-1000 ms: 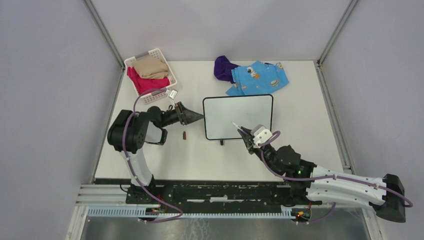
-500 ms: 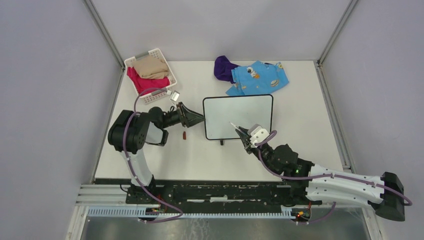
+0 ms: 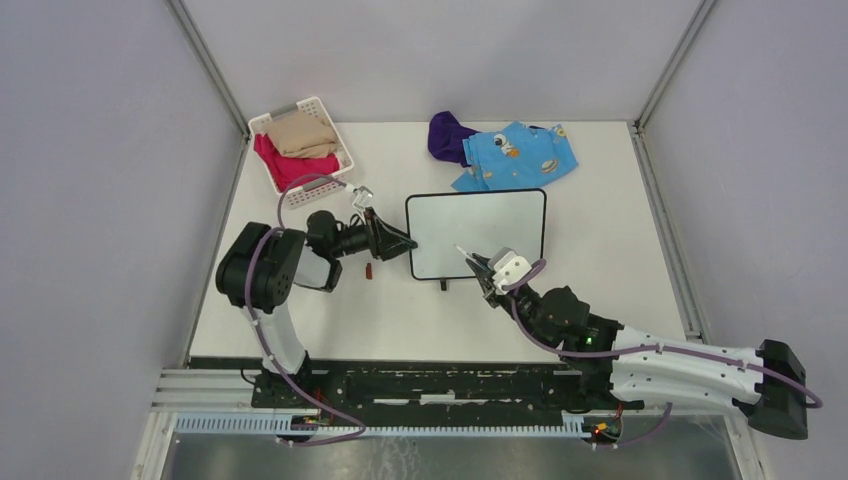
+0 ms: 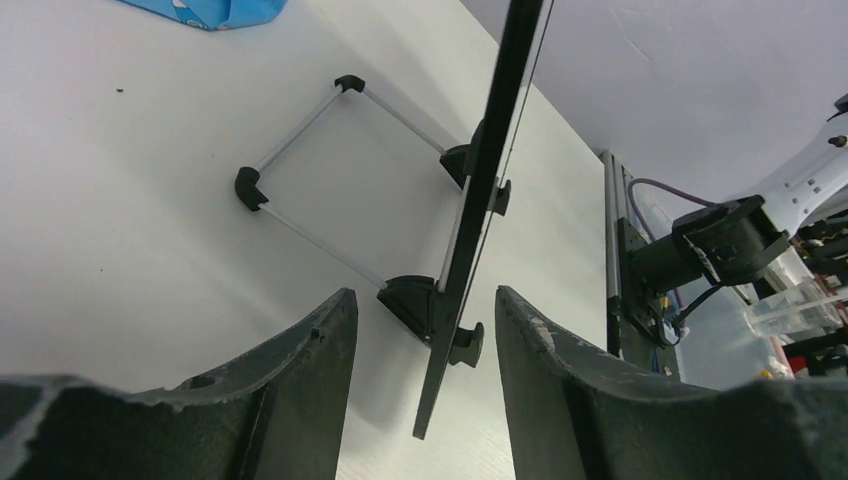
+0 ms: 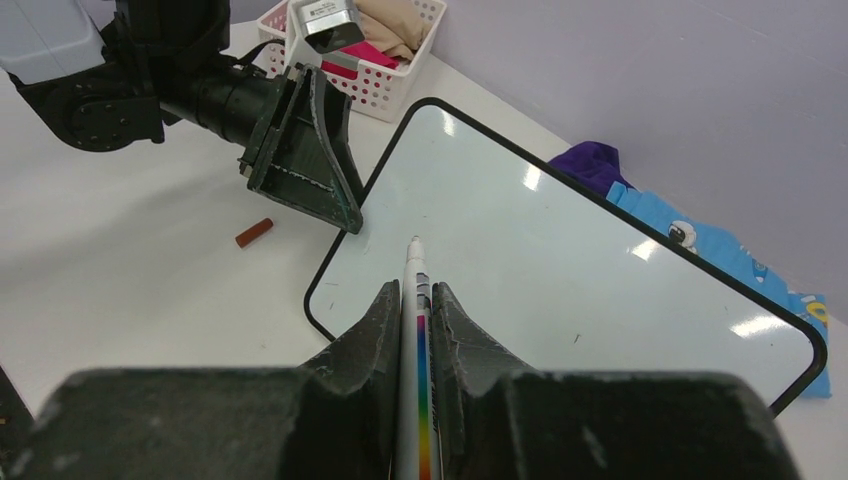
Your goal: Write a sentence on the whiteboard
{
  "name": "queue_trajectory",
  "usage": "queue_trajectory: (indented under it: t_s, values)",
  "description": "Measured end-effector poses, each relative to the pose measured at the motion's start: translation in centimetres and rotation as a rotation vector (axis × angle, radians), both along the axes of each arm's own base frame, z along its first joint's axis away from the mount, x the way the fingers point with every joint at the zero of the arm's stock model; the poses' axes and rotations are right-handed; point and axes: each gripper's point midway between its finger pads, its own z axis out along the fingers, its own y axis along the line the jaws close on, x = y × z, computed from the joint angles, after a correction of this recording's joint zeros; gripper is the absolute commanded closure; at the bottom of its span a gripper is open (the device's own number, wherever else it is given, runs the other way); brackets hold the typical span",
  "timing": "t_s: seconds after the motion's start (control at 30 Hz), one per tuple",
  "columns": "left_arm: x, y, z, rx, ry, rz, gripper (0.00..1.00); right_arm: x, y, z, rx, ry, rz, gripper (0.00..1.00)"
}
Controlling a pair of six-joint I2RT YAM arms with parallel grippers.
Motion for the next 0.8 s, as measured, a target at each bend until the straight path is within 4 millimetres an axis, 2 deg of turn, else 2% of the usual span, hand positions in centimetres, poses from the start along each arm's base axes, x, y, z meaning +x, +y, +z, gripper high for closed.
queue_trajectory:
  t_s: [0.33,0.8]
  values:
    - [-1.0,-0.6,-0.9,-0.093,0.102,-0.052,0.50,-0.1,0.4,0.1,0.004,0.007,0.012,1.00]
    - [-1.3,-1.1,-1.2,-0.053,0.063,-0.070,0.56,0.0,1.3,0.2,0.003,0.016,0.027,1.00]
